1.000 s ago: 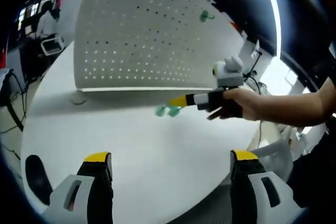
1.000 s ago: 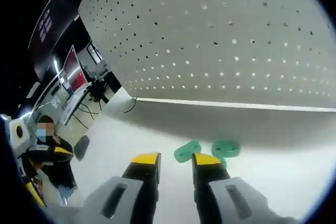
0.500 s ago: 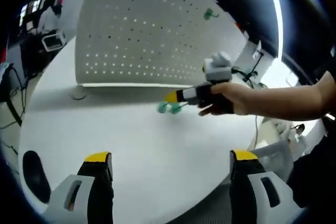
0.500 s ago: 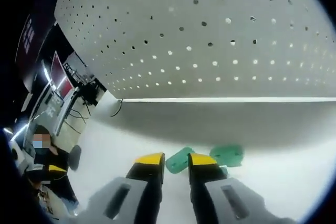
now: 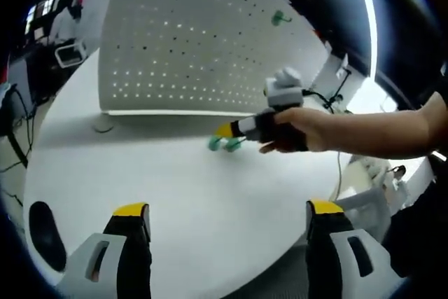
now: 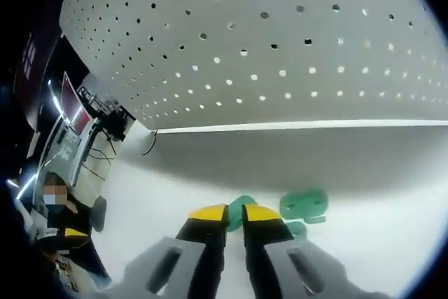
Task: Insert the hook assembly into the mounting plate slot until the hook locks in place.
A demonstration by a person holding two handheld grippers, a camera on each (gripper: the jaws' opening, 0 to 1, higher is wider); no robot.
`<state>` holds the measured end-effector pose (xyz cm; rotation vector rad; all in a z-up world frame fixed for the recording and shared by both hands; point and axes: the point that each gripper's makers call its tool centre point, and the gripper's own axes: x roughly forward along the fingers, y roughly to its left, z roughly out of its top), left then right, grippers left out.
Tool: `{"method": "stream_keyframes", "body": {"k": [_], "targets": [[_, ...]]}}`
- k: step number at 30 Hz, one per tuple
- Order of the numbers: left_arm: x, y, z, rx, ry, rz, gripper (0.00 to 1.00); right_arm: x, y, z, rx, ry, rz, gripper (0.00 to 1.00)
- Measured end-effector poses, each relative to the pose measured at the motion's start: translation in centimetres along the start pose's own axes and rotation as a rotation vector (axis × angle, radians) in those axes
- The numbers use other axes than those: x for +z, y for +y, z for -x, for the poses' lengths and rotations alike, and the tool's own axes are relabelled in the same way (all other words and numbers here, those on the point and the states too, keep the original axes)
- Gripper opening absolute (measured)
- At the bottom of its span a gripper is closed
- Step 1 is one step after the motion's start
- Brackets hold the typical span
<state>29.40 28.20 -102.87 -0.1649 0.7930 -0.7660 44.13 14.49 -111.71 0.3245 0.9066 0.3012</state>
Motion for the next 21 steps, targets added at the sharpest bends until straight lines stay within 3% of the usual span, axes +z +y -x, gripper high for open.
{"method": "stream_keyframes", "body": {"k": [12, 21], "targets": [[0.0, -0.4, 0.0, -0.003, -0.003, -0.005, 0.93, 0.0, 0.5, 0.7, 0.01, -0.006, 0.063, 0.0], [0.1, -0.6, 0.0, -0.002, -0.005, -0.008, 0.93, 0.5, 0.2, 1.6, 0.006, -0.038, 0.06, 0.0]]}}
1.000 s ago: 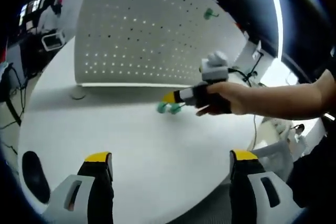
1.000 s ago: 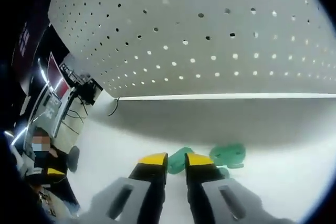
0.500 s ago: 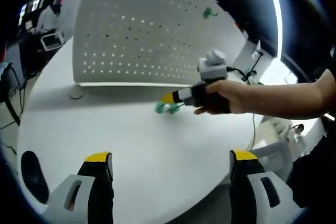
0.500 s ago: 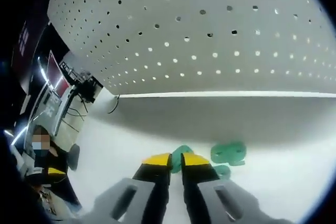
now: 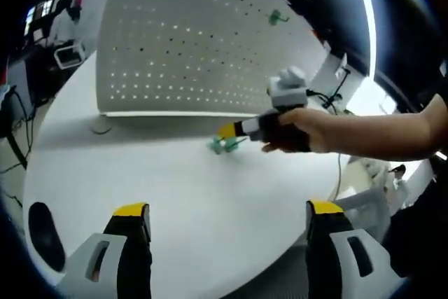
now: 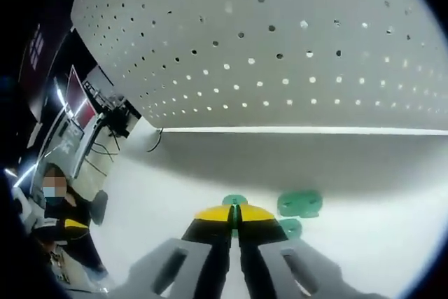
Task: Insert the hook assembly into the mounting plate slot until the hook locks in place.
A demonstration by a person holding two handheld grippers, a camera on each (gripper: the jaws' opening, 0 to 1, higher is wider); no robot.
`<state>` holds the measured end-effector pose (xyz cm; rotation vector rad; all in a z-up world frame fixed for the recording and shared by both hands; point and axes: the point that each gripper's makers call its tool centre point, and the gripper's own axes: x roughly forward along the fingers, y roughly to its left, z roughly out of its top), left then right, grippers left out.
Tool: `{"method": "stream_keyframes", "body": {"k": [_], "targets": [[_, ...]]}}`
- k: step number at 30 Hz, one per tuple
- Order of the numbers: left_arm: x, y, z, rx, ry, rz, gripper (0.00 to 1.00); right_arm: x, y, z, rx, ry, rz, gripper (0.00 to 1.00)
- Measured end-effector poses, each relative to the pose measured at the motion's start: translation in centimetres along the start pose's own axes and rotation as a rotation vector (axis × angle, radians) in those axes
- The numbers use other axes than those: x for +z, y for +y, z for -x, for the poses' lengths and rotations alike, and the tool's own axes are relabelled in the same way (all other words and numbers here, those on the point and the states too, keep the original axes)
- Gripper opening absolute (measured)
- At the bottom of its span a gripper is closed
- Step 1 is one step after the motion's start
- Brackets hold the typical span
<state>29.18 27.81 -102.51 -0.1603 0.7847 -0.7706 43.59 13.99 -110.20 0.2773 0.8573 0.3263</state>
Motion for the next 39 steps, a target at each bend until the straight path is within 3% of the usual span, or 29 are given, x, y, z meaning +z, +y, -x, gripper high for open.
{"method": "stream_keyframes", "body": {"k": [14, 22, 32, 39], "targets": [[1.6, -0.2, 0.0, 0.0, -0.022, -0.027, 0.93, 4.0, 1.9, 3.9, 0.052, -0.139, -0.004, 0.0], [3.3, -0.5, 0.0, -0.009, -0.053, -0.043, 0.88, 5.9, 5.4, 8.4, 0.13, -0.242, 0.037, 0.0], [6.3, -2.3, -0.2, -0.061, -0.13, -0.042, 0.79, 6.2, 10.2, 14.0, 0.234, -0.332, 0.058, 0.0], [7.5, -3.7, -0.2, -0.109, -0.165, -0.028, 0.67, 4.9, 12.7, 15.6, 0.279, -0.346, 0.077, 0.0]]}}
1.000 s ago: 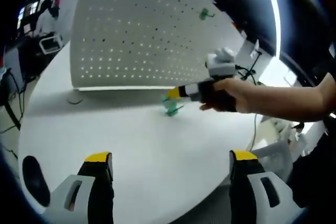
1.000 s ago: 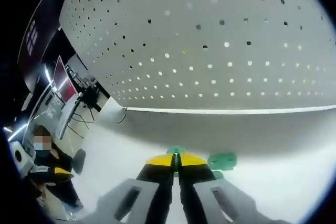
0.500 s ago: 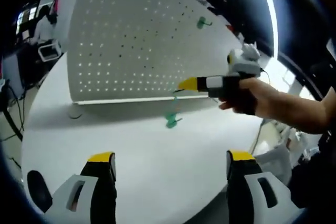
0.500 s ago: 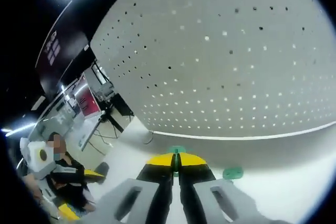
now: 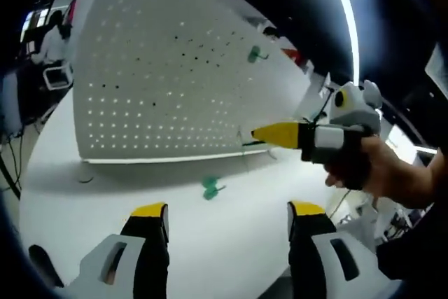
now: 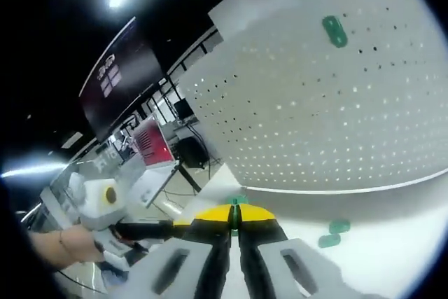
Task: Insert the hook assembly into the mounting plate slot until the hook locks in place.
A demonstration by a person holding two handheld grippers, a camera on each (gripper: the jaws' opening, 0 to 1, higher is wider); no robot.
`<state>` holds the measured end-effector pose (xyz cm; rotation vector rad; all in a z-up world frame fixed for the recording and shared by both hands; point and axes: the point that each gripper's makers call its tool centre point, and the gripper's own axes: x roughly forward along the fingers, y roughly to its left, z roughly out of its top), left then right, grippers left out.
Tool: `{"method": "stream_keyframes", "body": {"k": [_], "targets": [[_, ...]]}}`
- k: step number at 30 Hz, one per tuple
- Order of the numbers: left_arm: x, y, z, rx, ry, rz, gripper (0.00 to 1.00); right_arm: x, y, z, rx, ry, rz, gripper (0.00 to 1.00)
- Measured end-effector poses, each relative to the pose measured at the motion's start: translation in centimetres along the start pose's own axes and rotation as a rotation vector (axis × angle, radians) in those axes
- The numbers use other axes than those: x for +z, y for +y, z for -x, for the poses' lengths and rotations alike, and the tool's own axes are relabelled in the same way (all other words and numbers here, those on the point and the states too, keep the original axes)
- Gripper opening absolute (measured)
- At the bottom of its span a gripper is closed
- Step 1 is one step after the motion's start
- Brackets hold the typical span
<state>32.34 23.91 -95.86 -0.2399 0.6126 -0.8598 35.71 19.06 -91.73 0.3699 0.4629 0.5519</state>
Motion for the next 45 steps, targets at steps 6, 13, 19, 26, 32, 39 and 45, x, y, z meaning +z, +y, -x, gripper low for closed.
{"method": "stream_keyframes", "body": {"k": [6, 13, 19, 26, 32, 39, 45], "targets": [[0.3, -0.7, -0.1, -0.029, 0.001, 0.019, 0.53, -1.1, 1.9, 0.8, 0.035, 0.0, 0.001, 0.0], [0.5, -2.0, -0.1, -0.071, -0.005, 0.037, 0.39, -1.6, 3.3, 1.6, 0.053, -0.012, -0.001, 0.0], [0.8, -2.9, -0.1, -0.106, -0.014, 0.061, 0.23, -1.6, 4.1, 2.0, 0.059, -0.028, 0.002, 0.0], [0.9, -3.7, 0.1, -0.129, -0.014, 0.058, 0.08, -1.5, 4.9, 2.3, 0.069, -0.041, -0.002, 0.0], [1.0, -3.9, 0.3, -0.132, -0.021, 0.052, 0.05, -1.5, 5.2, 2.7, 0.068, -0.047, 0.006, 0.0], [1.0, -4.1, 0.4, -0.13, -0.024, 0.034, 0.03, -1.5, 5.6, 2.9, 0.064, -0.048, 0.036, 0.0], [1.2, -4.3, 0.6, -0.13, -0.024, 0.039, 0.01, -1.2, 5.5, 3.1, 0.064, -0.052, 0.0, 0.0]]}}
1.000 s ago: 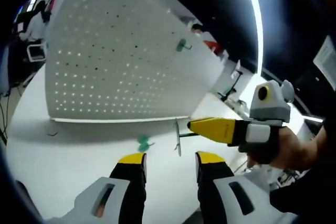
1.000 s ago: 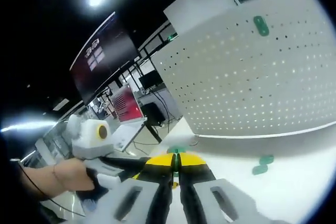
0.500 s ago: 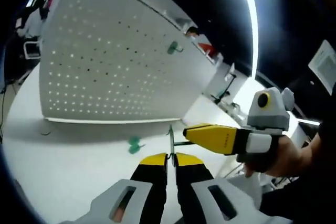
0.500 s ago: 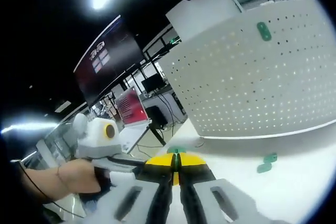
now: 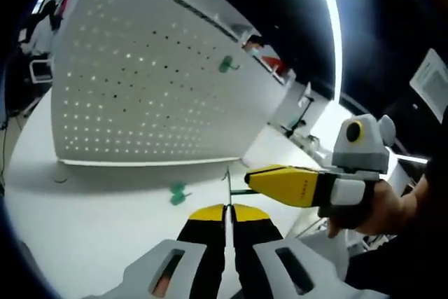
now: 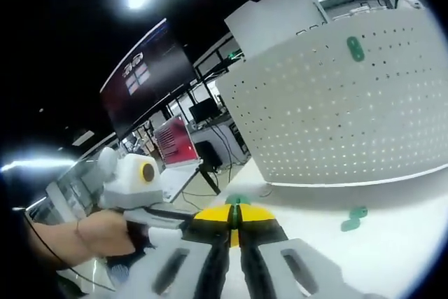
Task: Insert the hook assembly into the mounting plate slot until the hook locks in place.
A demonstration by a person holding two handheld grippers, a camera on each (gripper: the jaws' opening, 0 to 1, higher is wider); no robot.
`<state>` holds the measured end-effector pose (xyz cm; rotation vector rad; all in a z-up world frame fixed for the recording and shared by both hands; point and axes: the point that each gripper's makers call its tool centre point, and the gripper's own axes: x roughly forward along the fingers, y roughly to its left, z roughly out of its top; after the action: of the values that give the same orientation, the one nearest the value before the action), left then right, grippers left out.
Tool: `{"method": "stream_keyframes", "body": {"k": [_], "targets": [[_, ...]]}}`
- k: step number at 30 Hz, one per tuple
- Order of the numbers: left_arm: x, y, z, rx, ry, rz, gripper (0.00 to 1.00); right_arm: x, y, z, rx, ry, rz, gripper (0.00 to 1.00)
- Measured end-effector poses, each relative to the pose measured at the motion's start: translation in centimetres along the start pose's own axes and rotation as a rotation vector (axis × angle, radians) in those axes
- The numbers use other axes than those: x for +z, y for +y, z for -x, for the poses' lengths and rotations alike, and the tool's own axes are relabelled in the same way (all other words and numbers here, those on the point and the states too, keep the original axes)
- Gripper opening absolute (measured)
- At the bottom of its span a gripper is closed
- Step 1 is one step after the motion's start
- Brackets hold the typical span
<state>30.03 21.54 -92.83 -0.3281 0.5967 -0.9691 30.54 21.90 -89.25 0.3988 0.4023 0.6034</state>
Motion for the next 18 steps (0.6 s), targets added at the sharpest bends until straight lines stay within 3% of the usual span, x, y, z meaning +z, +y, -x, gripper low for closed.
{"method": "stream_keyframes", "body": {"k": [4, 7, 10, 18], "targets": [[0.5, -0.3, 0.1, 0.003, -0.012, -0.031, 0.01, 0.5, 0.2, 0.1, 0.007, -0.004, -0.005, 0.01], [0.5, -0.2, 0.0, 0.013, -0.008, -0.059, 0.01, 1.7, 0.1, 0.5, -0.001, -0.047, -0.031, 0.09], [0.8, 0.3, 0.3, 0.041, -0.027, -0.079, 0.01, 2.8, 0.2, 1.3, 0.011, -0.071, -0.05, 0.09], [2.0, 0.5, 0.6, 0.095, -0.079, -0.171, 0.01, 2.2, 0.8, 1.7, 0.016, -0.06, -0.06, 0.11]]}}
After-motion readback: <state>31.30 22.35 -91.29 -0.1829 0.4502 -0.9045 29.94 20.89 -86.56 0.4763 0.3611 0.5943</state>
